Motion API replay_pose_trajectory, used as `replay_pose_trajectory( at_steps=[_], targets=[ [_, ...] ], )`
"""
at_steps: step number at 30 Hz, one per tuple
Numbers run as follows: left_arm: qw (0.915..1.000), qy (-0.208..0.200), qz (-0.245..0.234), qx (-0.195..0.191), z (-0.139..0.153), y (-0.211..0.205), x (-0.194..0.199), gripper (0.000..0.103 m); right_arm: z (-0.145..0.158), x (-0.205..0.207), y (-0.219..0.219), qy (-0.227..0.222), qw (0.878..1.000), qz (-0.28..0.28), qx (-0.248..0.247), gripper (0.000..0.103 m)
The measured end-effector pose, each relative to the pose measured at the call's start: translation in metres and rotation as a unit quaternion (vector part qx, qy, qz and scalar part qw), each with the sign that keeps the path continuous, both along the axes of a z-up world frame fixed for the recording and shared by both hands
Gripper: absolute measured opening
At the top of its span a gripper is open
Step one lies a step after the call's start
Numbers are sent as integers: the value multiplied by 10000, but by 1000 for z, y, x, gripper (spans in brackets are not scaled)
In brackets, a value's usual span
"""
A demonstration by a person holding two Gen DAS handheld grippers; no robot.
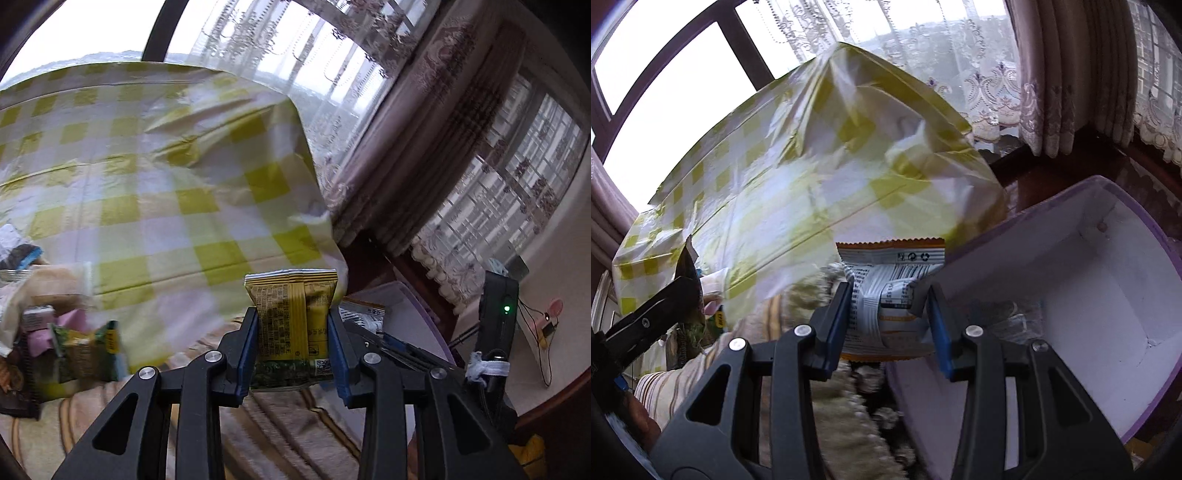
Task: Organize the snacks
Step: 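Carry both packets to the white box and release them inside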
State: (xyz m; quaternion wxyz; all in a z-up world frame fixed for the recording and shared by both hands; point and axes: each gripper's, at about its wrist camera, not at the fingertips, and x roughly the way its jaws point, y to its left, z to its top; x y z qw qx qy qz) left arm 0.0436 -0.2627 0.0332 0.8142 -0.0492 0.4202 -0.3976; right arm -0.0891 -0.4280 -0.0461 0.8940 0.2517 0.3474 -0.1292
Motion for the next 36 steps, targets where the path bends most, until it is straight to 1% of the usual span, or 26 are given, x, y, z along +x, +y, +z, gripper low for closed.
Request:
replay_pose_trajectory(
  at_steps=[5, 13, 17, 18, 21, 22, 23, 25, 27, 29, 30, 32, 34, 35, 36],
  targets=[
    [9981, 239, -536, 200, -13, -44, -13, 36, -23, -20, -33, 283, 9990, -340, 90, 45],
    [9901, 612, -1034, 719, -37, -88, -25, 36, -47, -37, -64, 621, 9960, -606, 211, 45],
    [9860, 707, -1222, 887, -44, -97, -32, 37, -56, -40, -70, 765, 9947, -617, 305, 46],
    [9852, 734, -1245, 919, -45, -99, -33, 39, -57, -40, -70, 781, 9945, -619, 329, 46],
    [9837, 837, -1291, 927, -47, -100, -31, 39, -60, -41, -69, 842, 9938, -594, 422, 47],
    [9837, 849, -1294, 914, -47, -100, -31, 39, -60, -41, -69, 849, 9937, -583, 444, 49],
    [9836, 854, -1309, 903, -46, -99, -31, 40, -60, -41, -69, 860, 9935, -585, 454, 56],
    [9840, 848, -1298, 878, -46, -98, -32, 40, -59, -41, -68, 881, 9932, -624, 433, 59],
    [9846, 853, -1283, 832, -45, -95, -32, 41, -59, -41, -68, 884, 9932, -631, 430, 59],
    [9862, 809, -1220, 777, -43, -90, -32, 42, -56, -42, -68, 889, 9932, -646, 387, 64],
    [9872, 767, -1181, 744, -41, -83, -31, 43, -54, -42, -66, 885, 9933, -654, 347, 66],
    [9907, 598, -1037, 648, -35, -75, -29, 48, -50, -41, -63, 842, 9942, -627, 243, 73],
    [9951, 287, -773, 550, -24, -64, -29, 50, -43, -41, -58, 793, 9948, -630, 75, 76],
    [9969, 57, -596, 511, -17, -56, -28, 52, -40, -39, -57, 765, 9950, -635, -21, 77],
    [9976, -171, -440, 512, -9, -51, -27, 58, -36, -38, -54, 728, 9953, -628, -124, 78]
  ],
)
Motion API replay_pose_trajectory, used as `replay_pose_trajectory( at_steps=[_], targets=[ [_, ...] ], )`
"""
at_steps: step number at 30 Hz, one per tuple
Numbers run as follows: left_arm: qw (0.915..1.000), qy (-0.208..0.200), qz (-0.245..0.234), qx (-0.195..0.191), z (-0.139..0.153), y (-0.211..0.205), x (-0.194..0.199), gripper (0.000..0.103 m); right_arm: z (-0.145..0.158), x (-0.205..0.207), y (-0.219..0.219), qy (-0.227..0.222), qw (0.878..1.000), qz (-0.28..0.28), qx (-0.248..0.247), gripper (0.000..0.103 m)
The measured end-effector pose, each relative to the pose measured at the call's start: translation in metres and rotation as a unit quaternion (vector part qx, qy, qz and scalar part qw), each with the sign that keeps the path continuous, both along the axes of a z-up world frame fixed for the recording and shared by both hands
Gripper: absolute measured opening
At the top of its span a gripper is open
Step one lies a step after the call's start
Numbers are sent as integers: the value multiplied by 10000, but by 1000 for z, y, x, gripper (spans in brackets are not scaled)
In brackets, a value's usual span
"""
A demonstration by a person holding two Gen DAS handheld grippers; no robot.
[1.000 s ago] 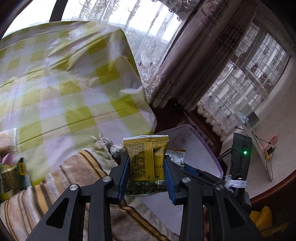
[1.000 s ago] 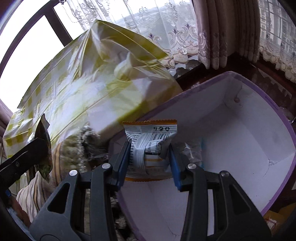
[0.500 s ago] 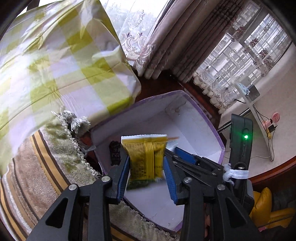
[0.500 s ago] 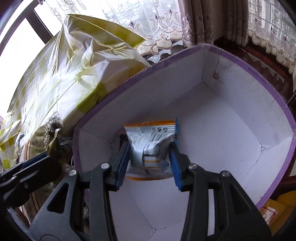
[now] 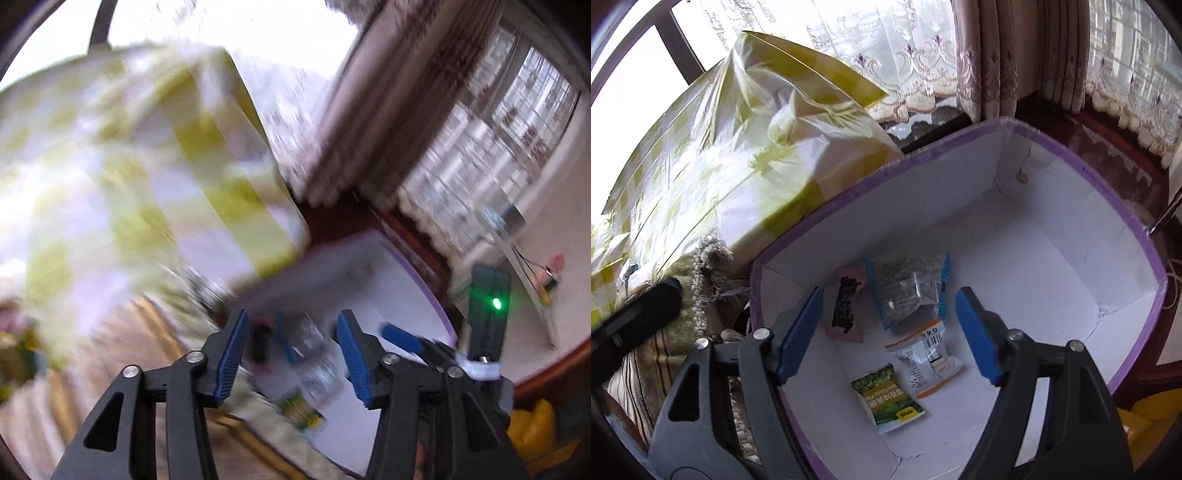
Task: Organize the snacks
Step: 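Carry both packets to the white box and release them inside, then return both tools over the snack pile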
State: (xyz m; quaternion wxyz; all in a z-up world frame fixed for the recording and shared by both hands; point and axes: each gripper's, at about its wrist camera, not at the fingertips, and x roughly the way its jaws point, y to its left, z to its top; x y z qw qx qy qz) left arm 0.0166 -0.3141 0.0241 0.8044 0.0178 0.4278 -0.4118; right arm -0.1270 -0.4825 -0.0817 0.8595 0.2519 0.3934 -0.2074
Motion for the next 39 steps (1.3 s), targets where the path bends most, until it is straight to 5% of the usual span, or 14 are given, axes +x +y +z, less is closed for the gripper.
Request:
replay_pose_trajectory(
  at_steps=[5, 12, 17, 24, 31, 39],
  targets=[
    [9894, -1215, 785, 104, 37, 40, -1, 72, 30, 8, 21, -104, 9963, -130, -840, 84],
    [9622, -2117, 1706, 123, 67, 115, 12, 86, 82, 21, 62, -731, 9862, 88, -1480, 88],
    [9538, -1857, 2361, -51, 66, 184, 42, 85, 101, 44, 104, -942, 9821, 850, -1395, 89],
    [9353, -1735, 3082, -92, 59, 266, 67, 85, 89, 82, 174, -811, 9700, 2056, -1009, 89],
    [9242, -1453, 3533, 41, 44, 313, 89, 85, 67, 111, 232, -233, 9477, 2961, -1167, 89],
    [9224, -1064, 3711, 84, 25, 344, 106, 85, 37, 147, 277, 624, 9124, 3625, -1793, 89]
  ],
)
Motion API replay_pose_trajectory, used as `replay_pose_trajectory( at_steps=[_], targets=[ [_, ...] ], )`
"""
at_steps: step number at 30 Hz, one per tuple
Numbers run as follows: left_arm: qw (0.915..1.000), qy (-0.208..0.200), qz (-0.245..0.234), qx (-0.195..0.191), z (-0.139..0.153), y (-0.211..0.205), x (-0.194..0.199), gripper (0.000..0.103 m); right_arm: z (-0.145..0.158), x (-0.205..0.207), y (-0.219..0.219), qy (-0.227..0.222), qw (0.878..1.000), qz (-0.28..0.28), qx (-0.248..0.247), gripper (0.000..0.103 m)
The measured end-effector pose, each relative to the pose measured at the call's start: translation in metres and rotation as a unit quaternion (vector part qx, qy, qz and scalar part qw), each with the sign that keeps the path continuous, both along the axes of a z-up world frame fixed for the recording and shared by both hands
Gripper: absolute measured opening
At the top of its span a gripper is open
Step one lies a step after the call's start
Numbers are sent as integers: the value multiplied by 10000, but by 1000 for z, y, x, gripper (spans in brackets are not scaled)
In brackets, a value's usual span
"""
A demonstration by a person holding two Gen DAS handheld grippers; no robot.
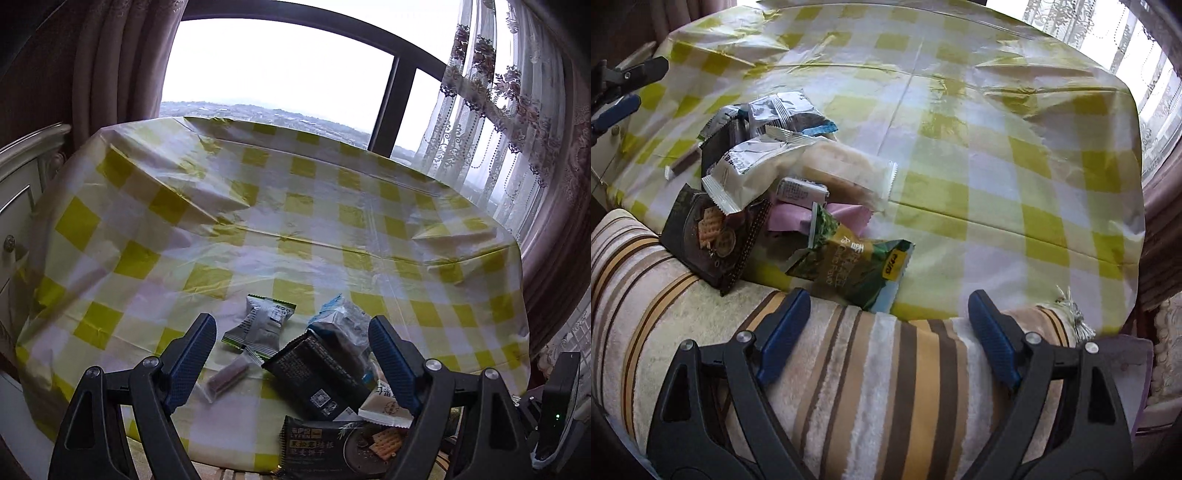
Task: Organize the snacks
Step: 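Return both tools over the snack pile, then grasp the white-green packet with the left tool while the right tool grasps the green packet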
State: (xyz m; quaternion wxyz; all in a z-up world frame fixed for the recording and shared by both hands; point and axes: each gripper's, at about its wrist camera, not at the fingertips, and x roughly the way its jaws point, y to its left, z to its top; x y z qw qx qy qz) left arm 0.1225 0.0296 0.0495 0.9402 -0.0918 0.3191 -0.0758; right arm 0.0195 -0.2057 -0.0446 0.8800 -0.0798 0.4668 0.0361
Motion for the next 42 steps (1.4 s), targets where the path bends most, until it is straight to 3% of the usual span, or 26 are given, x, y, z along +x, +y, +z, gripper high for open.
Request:
replay_pose_trajectory(
  at_steps=[5, 14, 18, 26, 30, 33, 35, 42],
  targets=[
    [9994, 339, 61, 37, -11, 14, 17, 85, -13, 22, 0, 278, 9996, 45, 39, 89],
    [9931, 1167, -46, -104, -44, 25, 52, 85, -11, 37, -12, 122, 9995, -195, 215, 85],
    [9909, 1332, -194, 16, -50, 20, 67, 75, -13, 44, -20, 137, 9986, -261, 432, 83],
    [9840, 1704, -400, 336, -70, 8, 103, 71, -10, 37, -25, -14, 9977, -415, 537, 71],
    [9779, 1973, -549, 409, -84, 2, 115, 52, -9, 43, -32, -91, 9966, -537, 622, 61],
    [9783, 1913, -577, 544, -84, -2, 117, 48, -8, 45, -36, -178, 9955, -683, 628, 51],
    [9793, 1875, -564, 513, -83, -1, 117, 43, -8, 46, -37, -199, 9951, -707, 658, 50],
    [9844, 1697, -272, 391, -80, 9, 114, 41, -8, 44, -36, -261, 9948, -750, 637, 48]
  ],
)
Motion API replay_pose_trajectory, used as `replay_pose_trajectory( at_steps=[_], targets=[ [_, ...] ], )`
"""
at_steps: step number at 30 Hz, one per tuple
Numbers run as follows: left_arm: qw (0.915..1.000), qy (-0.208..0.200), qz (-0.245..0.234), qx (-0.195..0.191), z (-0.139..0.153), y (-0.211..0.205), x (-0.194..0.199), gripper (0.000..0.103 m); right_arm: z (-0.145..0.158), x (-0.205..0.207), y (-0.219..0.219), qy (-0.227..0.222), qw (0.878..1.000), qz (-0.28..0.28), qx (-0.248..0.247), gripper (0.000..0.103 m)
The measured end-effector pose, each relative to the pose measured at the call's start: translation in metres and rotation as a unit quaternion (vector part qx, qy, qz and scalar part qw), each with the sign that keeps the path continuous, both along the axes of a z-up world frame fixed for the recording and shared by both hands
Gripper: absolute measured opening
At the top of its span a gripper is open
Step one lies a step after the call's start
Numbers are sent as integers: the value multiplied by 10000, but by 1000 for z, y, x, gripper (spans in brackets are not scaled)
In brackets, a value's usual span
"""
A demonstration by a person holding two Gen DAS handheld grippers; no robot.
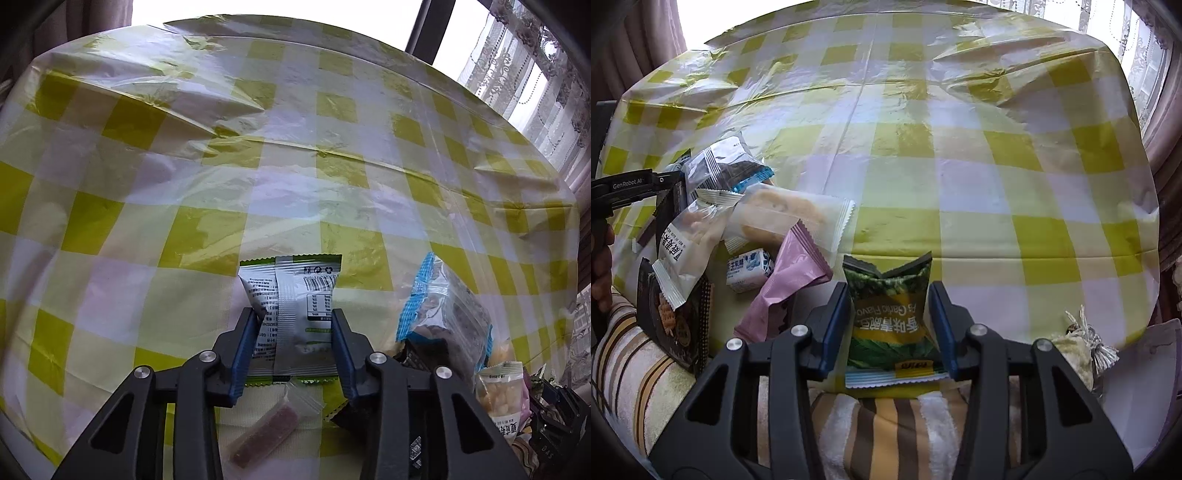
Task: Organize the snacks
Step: 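Grasp the white-green packet with the left tool while the right tool grasps the green packet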
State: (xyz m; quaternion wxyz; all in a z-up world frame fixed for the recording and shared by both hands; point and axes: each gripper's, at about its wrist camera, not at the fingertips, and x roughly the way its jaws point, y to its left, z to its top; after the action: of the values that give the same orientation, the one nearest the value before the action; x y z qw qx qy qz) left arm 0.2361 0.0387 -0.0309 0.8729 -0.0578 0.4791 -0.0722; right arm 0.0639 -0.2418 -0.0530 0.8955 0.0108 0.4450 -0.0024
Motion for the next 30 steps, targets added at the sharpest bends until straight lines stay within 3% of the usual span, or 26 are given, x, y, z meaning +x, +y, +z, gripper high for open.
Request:
replay_pose_trajectory(
  at_steps=[1, 2, 4, 9, 11, 12, 21, 30],
  targets=[
    [10000, -26, 29, -3, 0, 1, -1, 41, 0, 0, 1, 4, 10000, 12, -19, 55],
    [10000, -51, 50, -11, 1, 2, -2, 41, -1, 0, 3, 25, 10000, 37, -22, 72],
    [9999, -99, 86, -18, 2, 3, -4, 41, -3, -3, 6, 70, 9999, 95, -63, 75],
    [9996, -256, 109, -28, 7, 5, -8, 41, -3, -7, -2, 16, 9999, -156, -19, 61],
    [9993, -351, 127, -27, 11, 5, -12, 41, -1, -8, -3, -21, 9998, -171, -35, 43],
    [9991, -403, 136, -31, 13, 5, -14, 41, -1, -9, -3, -42, 9998, -176, -42, 40],
    [9946, -987, 253, -170, 42, 6, -44, 40, 6, -20, -10, -209, 9992, -331, 50, 38],
    [9910, -1294, 28, -351, 65, -20, -78, 40, 19, -38, -14, -560, 9972, -503, -15, 37]
  ],
)
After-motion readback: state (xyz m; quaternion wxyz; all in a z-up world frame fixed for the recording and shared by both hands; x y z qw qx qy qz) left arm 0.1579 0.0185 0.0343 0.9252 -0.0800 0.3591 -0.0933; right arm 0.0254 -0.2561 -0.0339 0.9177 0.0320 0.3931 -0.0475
